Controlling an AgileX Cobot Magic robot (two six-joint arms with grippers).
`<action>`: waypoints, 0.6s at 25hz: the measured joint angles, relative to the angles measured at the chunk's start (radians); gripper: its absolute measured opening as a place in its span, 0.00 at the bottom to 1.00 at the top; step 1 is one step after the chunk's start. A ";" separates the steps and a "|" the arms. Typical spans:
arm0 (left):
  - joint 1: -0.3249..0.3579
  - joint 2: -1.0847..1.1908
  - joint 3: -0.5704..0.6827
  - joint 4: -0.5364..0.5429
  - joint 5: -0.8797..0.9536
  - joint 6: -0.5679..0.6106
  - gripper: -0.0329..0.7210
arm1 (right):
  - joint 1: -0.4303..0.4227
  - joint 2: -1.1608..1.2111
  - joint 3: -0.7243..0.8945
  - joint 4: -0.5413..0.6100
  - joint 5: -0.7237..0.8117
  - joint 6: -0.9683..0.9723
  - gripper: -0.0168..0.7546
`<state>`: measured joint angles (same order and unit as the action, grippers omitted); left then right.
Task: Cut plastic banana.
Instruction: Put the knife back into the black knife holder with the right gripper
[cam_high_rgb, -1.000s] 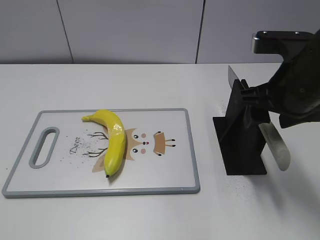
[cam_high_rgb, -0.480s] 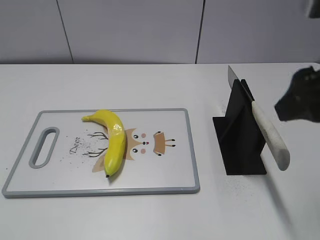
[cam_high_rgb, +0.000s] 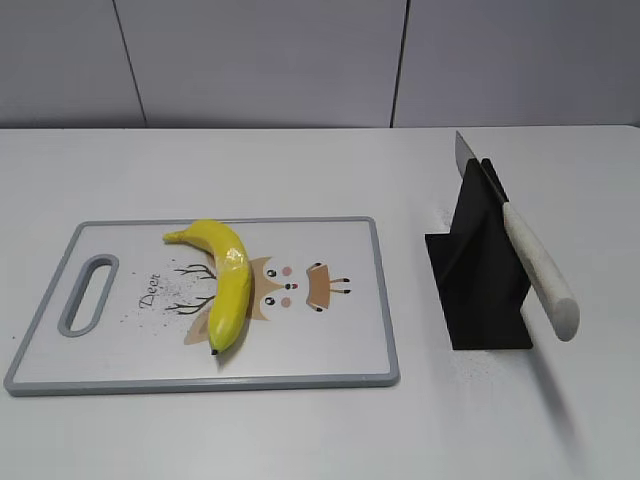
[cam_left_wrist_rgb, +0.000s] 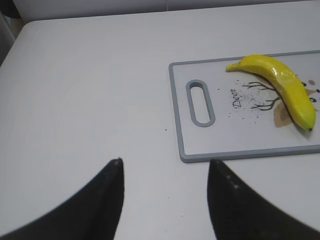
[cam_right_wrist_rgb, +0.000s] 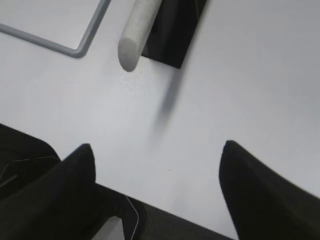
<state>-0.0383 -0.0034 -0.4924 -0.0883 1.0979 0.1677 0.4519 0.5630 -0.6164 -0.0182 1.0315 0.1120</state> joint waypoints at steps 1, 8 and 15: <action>0.000 0.000 0.000 0.000 0.000 0.000 0.73 | 0.000 -0.052 0.009 -0.001 0.016 0.000 0.78; 0.000 0.000 0.000 0.000 0.000 0.000 0.73 | 0.000 -0.365 0.094 -0.015 0.039 -0.003 0.78; 0.000 0.000 0.000 0.000 0.000 0.000 0.73 | 0.000 -0.524 0.099 -0.028 0.024 -0.004 0.78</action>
<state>-0.0383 -0.0034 -0.4924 -0.0885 1.0979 0.1677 0.4519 0.0394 -0.5172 -0.0457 1.0554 0.1082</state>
